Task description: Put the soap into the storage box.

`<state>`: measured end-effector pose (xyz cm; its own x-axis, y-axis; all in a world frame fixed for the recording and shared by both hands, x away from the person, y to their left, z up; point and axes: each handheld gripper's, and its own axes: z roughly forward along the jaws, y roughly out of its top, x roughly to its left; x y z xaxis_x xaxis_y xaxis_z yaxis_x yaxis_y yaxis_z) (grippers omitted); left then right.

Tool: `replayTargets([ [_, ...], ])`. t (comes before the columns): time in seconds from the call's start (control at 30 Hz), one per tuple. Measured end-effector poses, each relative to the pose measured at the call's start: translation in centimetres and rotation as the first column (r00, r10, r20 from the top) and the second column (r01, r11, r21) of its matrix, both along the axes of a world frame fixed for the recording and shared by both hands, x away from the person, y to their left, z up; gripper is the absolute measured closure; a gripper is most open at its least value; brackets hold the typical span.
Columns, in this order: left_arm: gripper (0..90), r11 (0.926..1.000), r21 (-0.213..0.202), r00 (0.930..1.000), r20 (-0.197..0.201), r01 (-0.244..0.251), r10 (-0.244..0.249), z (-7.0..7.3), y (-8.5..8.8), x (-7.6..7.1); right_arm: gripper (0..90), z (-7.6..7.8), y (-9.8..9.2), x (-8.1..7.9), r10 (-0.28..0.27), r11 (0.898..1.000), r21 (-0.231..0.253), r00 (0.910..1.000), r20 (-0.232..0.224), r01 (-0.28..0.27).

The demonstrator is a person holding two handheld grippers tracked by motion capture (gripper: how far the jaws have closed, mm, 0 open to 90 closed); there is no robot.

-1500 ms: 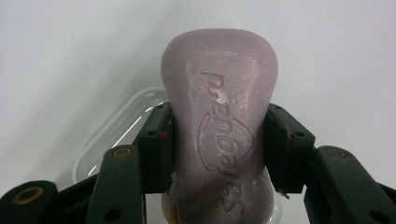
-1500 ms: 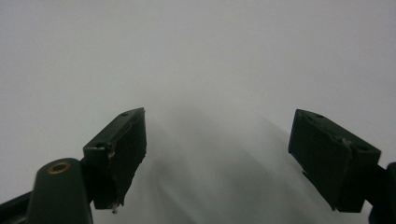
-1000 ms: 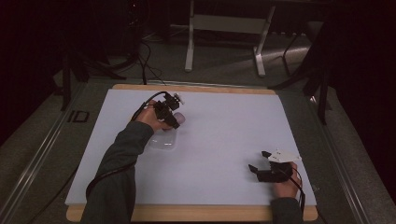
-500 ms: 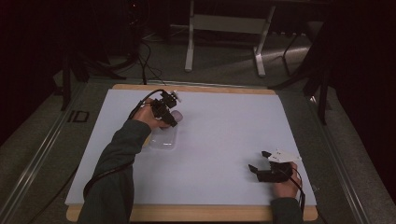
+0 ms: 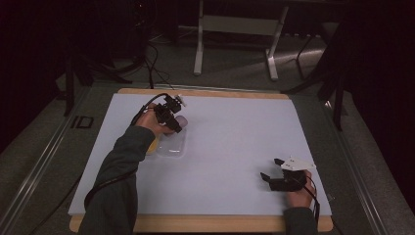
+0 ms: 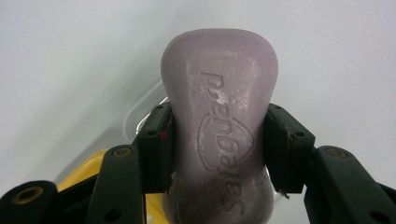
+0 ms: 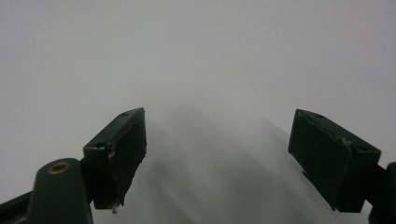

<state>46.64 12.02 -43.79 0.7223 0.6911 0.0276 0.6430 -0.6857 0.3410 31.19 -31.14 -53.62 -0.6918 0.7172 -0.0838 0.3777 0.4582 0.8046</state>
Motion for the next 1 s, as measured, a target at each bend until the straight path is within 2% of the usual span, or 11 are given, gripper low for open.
replayTargets([
  [0.5, 49.7, 0.9997, -0.009, 0.9996, 0.012, -0.024, 0.024, 1.1, 0.9, 0.0, 18.9, 0.0, 0.0, 0.0, -0.001, 1.0, -0.001, 1.0, 0.002, 0.001],
  [0.77, 49.7, 0.9987, 0.004, 0.9986, 0.013, -0.051, 0.051, 1.6, 1.6, -0.1, 18.9, 0.0, 0.0, 0.0, 0.0, 1.0, -0.002, 1.0, 0.002, 0.0],
  [1.0, 49.7, 0.9972, -0.004, 0.997, 0.017, -0.075, 0.075, 1.6, 2.3, -0.2, 18.9, 0.0, 0.0, 0.0, -0.001, 1.0, -0.002, 1.0, 0.002, 0.001],
])
